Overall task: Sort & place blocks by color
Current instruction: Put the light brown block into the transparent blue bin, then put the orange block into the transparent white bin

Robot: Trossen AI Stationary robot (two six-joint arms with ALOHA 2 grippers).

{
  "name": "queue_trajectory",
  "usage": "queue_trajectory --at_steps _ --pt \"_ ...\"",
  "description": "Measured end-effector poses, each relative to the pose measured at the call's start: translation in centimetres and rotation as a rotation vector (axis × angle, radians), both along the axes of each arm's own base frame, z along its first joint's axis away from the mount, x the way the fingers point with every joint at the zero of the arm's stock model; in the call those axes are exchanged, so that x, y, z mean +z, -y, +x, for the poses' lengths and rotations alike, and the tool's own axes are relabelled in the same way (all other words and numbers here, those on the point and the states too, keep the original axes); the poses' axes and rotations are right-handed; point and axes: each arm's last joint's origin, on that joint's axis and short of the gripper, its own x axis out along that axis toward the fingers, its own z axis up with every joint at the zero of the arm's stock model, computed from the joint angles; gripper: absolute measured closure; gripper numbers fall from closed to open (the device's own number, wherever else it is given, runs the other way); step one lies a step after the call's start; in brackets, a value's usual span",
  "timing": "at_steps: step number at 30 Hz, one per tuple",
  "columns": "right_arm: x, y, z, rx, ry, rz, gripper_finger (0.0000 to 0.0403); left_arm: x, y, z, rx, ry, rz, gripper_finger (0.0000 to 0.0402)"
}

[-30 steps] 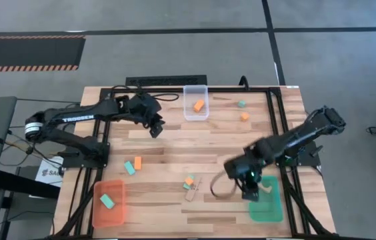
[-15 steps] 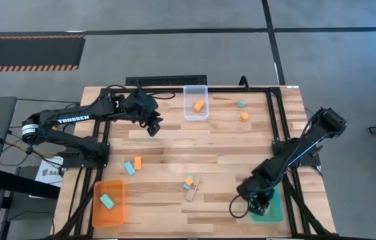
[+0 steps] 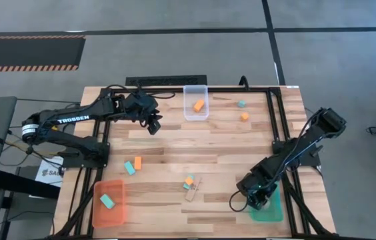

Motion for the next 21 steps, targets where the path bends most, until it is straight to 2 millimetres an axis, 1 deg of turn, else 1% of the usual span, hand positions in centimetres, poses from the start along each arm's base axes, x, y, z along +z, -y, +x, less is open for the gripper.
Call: queue_trajectory --at_steps 4,6,9,15,17,21 --pt "0.0 0.3 -0.1 0.004 -0.023 -0.003 0.0142 0.0 0.0 0.0 -0.001 -0.001 0.001 0.0285" --pt "0.1 0.5 0.0 0.015 -0.02 0.019 0.013 0.0 0.0 0.0 -0.006 -0.003 0.005 0.0285" --pt "0.9 1.1 -0.1 0.015 -0.017 0.046 0.0118 0.0 0.0 0.0 -0.012 -0.006 0.01 0.0285" --pt "3.5 3.0 -0.3 -0.045 0.02 0.042 0.0117 0.5 0.1 -0.4 -0.006 0.008 0.024 0.0285" --pt "4.5 3.7 -0.2 -0.074 0.072 0.032 0.0117 0.7 0.2 -0.8 -0.002 0.001 0.042 0.0285" --pt "6.7 5.1 0.3 -0.135 0.232 -0.004 0.0117 1.6 0.5 -1.9 0.012 0.014 0.08 0.0285"
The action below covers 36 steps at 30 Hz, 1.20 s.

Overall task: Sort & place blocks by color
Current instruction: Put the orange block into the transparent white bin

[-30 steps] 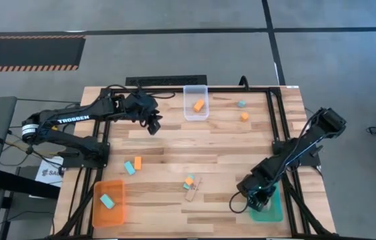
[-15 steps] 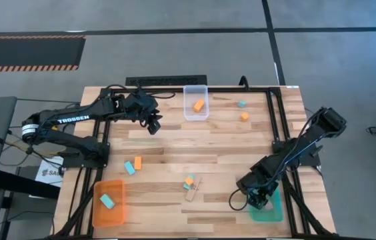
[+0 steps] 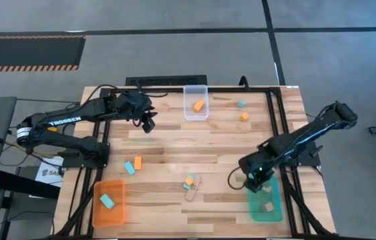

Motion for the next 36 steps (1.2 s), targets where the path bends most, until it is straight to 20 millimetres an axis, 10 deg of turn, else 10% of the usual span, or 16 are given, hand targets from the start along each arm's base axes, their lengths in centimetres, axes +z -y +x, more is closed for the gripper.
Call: queue_trajectory --at_steps 9,17,36 --pt "3.5 2.3 3.7 -0.058 0.587 -0.239 0.0117 2.8 1.0 -3.2 0.038 0.169 0.053 0.0285" --pt "2.9 2.2 9.6 0.289 1.092 -0.515 0.0117 0.9 2.2 -4.8 0.006 0.232 0.015 0.0285" --pt "-7.3 0.7 17.4 0.716 1.085 -0.608 0.0117 -5.4 5.1 -4.7 -0.084 0.381 -0.179 0.0285"
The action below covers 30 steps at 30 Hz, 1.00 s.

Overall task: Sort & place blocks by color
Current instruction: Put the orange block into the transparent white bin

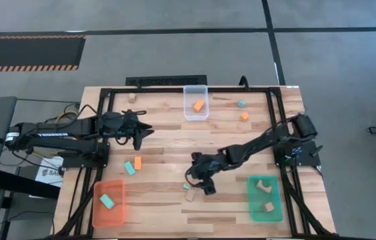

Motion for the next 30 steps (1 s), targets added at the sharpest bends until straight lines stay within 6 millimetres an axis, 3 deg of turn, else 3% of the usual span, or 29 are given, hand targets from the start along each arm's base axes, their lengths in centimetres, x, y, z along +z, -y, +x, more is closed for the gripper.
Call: queue_trajectory --at_steps 9,14,19,22,28,30 --pt "-2.1 -0.6 2.9 0.04 -0.047 -0.079 0.0117 -0.2 0.0 0.0 -0.004 -0.005 0.004 0.0285" --pt "-3.4 -0.4 2.9 0.035 -0.109 -0.095 0.0117 -0.2 0.0 0.0 -0.016 -0.009 0.003 0.0285" --pt "-3.4 -0.4 3.1 0.025 -0.092 -0.102 0.0122 -0.2 0.1 0.0 -0.027 -0.012 0.014 0.0285" --pt "-3.4 -0.4 3.1 0.023 -0.097 -0.103 0.0148 -0.2 0.1 0.0 -0.03 -0.011 0.015 0.0285" --pt "-3.4 -0.4 3.1 0.017 -0.104 -0.093 0.0266 -0.2 0.1 0.0 -0.029 -0.014 0.015 0.0285" --pt "-3.2 -0.2 3.0 0.019 -0.109 -0.084 0.0279 -0.2 0.1 0.0 -0.029 -0.014 0.015 0.0285"
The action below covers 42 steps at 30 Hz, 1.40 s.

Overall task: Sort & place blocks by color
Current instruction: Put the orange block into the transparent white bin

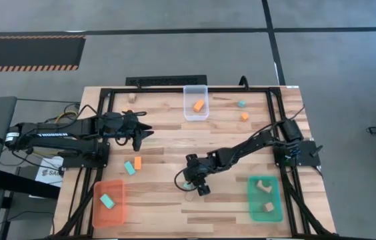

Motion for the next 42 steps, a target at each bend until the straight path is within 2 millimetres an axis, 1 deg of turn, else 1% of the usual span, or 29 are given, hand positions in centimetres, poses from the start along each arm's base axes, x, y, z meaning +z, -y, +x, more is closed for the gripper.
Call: queue_trajectory --at_steps 2,5,9,11,14,16,19,21,24,27,29,32,36,42 --pt "0.4 0.3 0.0 0.004 0.001 0.01 0.0279 0.0 0.0 0.0 0.0 0.0 0.0 0.0285" --pt "2.0 1.2 -0.2 -0.015 0.022 0.016 0.0279 0.0 0.0 0.0 0.001 0.0 0.001 0.0285" --pt "4.1 3.2 -0.8 -0.059 0.025 0.012 0.0279 0.1 0.0 0.0 0.003 0.005 0.002 0.0285" --pt "5.5 4.4 -1.0 -0.08 0.057 0.007 0.0275 0.1 0.0 0.0 0.003 0.007 0.002 0.0285" --pt "7.5 6.8 -1.3 -0.11 0.122 -0.022 0.0254 0.1 0.0 0.1 0.012 0.014 -0.004 0.0285" --pt "8.5 8.7 -1.6 -0.141 0.151 -0.062 0.0249 0.2 -0.1 0.1 0.03 0.024 -0.001 0.0285" --pt "10.1 12.0 -2.2 -0.217 0.205 -0.134 0.026 0.3 -0.2 0.1 0.054 0.03 0.009 0.0285" --pt "10.6 14.4 -2.6 -0.28 0.217 -0.159 0.0272 0.3 -0.2 0.1 0.068 0.035 0.015 0.0285" --pt "10.9 18.1 -3.4 -0.385 0.225 -0.183 0.0276 0.3 -0.2 0.1 0.082 0.035 0.021 0.0285" --pt "11.0 21.5 -4.1 -0.496 0.243 -0.181 0.0268 0.3 -0.3 0.1 0.095 0.034 0.026 0.0285" --pt "10.4 23.5 -4.2 -0.576 0.253 -0.157 0.0261 0.3 -0.3 0.1 0.106 0.037 0.021 0.0285" --pt "9.4 25.8 -4.4 -0.679 0.233 -0.106 0.0262 0.3 -0.4 0.0 0.128 0.041 0.013 0.0285" --pt "8.6 27.7 -4.0 -0.75 0.192 -0.067 0.0271 0.3 -0.4 0.0 0.141 0.046 -0.005 0.0285" --pt "8.6 28.7 -2.5 -0.746 0.179 -0.061 0.0256 0.3 -0.4 0.0 0.15 0.051 -0.024 0.0285"
